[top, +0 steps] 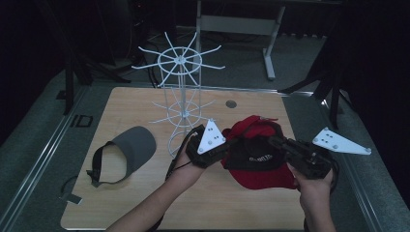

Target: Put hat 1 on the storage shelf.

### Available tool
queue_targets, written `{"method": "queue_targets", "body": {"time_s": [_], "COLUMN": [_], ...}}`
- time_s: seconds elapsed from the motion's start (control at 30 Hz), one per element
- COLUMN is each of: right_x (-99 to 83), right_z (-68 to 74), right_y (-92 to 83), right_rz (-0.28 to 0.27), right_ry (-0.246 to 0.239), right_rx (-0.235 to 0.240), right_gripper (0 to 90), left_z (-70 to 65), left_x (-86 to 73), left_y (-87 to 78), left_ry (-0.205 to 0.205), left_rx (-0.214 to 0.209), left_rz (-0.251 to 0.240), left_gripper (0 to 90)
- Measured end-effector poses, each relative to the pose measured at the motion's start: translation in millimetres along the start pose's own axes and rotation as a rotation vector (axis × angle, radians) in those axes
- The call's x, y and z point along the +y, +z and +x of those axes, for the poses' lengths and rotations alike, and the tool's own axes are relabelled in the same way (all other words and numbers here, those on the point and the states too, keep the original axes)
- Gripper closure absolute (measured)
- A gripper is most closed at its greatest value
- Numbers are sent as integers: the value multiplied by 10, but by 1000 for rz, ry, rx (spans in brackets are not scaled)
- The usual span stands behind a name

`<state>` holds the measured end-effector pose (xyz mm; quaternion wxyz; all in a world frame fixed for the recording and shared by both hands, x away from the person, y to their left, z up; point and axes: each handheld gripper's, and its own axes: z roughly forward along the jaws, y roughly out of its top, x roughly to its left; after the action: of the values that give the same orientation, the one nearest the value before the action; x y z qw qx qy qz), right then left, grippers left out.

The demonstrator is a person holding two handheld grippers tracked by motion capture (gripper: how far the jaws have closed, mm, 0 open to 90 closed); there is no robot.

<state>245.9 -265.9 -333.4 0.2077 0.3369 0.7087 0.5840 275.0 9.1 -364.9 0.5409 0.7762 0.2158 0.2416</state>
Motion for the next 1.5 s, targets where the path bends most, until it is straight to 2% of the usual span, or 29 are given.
{"method": "queue_targets", "body": {"time_s": [0.07, 0.27, 0.4, 0.47, 0.67, 0.73, 0.87, 0.9, 0.93, 1.03, 1.1, 1.17, 1.33, 1.37, 1.4, 1.47, 1.5], "right_x": [-12, -71, -132, -177, -289, -331, -387, -410, -410, -440, -448, -449, -411, -400, -388, -368, -358], "right_z": [3, -9, -6, -14, -48, -61, -84, -97, -97, -106, -96, -77, -47, -39, -29, -24, -20], "right_y": [1, 17, 33, 39, 35, 31, 31, 31, 31, 43, 53, 49, -37, -58, -80, -120, -140], "right_rz": [-4, 6, 26, 31, 39, 46, 59, 69, 69, 92, 103, 107, 71, 66, 63, 52, 48], "right_ry": [3, 13, 13, 18, 44, 51, 64, 65, 65, 79, 52, 40, -2, -10, -20, -27, -33], "right_rx": [1, 5, 4, 2, -9, -14, -8, -5, -5, 15, 24, 51, 122, 129, 140, 175, 176], "right_gripper": [852, 849, 844, 841, 828, 808, 735, 693, 693, 583, 508, 450, 414, 412, 422, 425, 428], "left_z": [9, 55, 77, 67, 34, 25, 7, 2, -3, -15, -13, -2, 16, 26, 29, 44, 49], "left_x": [16, 56, 87, 104, 163, 184, 229, 240, 250, 286, 307, 323, 344, 342, 341, 337, 333], "left_y": [-16, -53, -55, -51, -46, -45, -54, -57, -57, -58, -56, -58, -87, -93, -102, -111, -121], "left_ry": [-17, -43, -50, -38, -15, -22, -24, -21, -18, -15, -8, -13, -9, -16, -11, -27, -25], "left_rx": [14, 47, 57, 66, 67, 66, 51, 47, 43, 46, 54, 58, 63, 47, 57, 43, 59], "left_rz": [-16, -29, -26, -20, -5, -9, -24, -27, -33, -40, -43, -49, -54, -59, -59, -64, -61], "left_gripper": [835, 863, 865, 866, 872, 873, 873, 874, 874, 874, 874, 874, 873, 873, 873, 873, 873]}}
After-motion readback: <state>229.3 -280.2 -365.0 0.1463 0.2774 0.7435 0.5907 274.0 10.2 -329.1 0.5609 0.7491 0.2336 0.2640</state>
